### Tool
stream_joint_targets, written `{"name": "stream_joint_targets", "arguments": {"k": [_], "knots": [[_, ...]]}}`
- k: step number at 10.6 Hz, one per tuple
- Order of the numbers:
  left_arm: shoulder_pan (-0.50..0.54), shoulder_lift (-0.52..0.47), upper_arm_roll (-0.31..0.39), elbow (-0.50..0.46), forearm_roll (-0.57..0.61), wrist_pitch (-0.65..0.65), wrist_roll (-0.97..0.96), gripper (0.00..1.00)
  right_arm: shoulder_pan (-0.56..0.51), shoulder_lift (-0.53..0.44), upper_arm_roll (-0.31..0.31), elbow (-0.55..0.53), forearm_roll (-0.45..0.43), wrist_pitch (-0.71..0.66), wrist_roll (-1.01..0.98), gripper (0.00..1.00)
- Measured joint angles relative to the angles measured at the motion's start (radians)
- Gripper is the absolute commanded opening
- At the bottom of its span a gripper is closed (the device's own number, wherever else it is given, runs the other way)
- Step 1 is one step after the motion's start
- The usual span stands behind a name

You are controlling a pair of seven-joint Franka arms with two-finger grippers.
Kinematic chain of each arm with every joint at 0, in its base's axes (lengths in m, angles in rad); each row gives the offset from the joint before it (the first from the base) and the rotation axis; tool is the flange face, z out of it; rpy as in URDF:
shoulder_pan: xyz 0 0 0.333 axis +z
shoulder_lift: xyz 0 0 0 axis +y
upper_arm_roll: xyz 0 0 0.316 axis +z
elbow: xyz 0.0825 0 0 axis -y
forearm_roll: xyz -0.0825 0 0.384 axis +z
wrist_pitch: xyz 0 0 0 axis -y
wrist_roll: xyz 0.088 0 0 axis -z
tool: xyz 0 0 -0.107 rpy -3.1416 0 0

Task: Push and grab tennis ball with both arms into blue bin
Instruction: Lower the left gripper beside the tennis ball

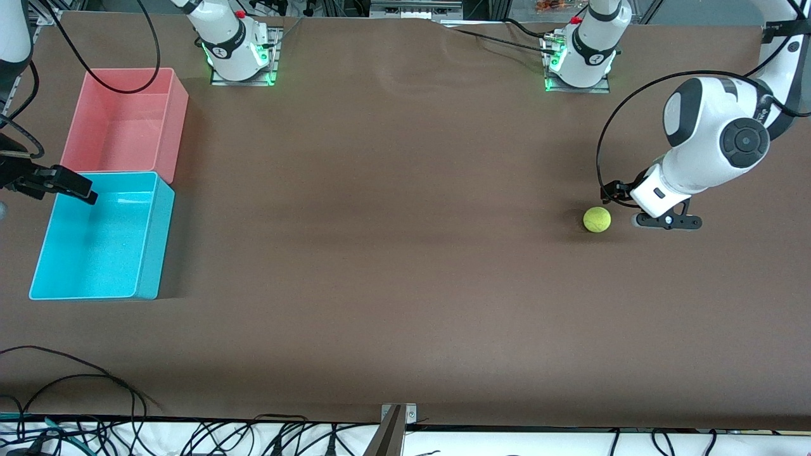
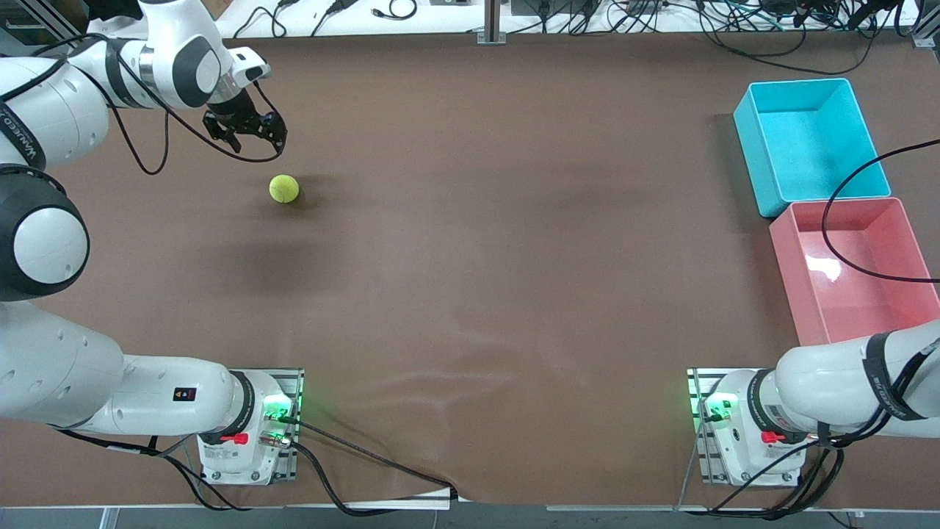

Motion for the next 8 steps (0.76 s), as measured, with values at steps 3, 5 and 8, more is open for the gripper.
{"name": "stream_joint_targets", "arguments": {"k": [3, 5, 8], "knots": [[-0.004, 0.005, -0.002, -0.065, 0.0, 0.083, -0.098, 1.0, 0.0, 0.0, 0.0, 0.0, 0.0, 0.0, 0.0, 1.0], [-0.006, 0.014, -0.004, -0.075, 0.0, 0.092, -0.128, 1.0, 0.0, 0.0, 0.0, 0.0, 0.0, 0.0, 0.0, 1.0], [-0.006, 0.059, -0.004, -0.078, 0.0, 0.131, -0.132, 1.0, 0.0, 0.0, 0.0, 0.0, 0.0, 0.0, 0.0, 1.0]]}}
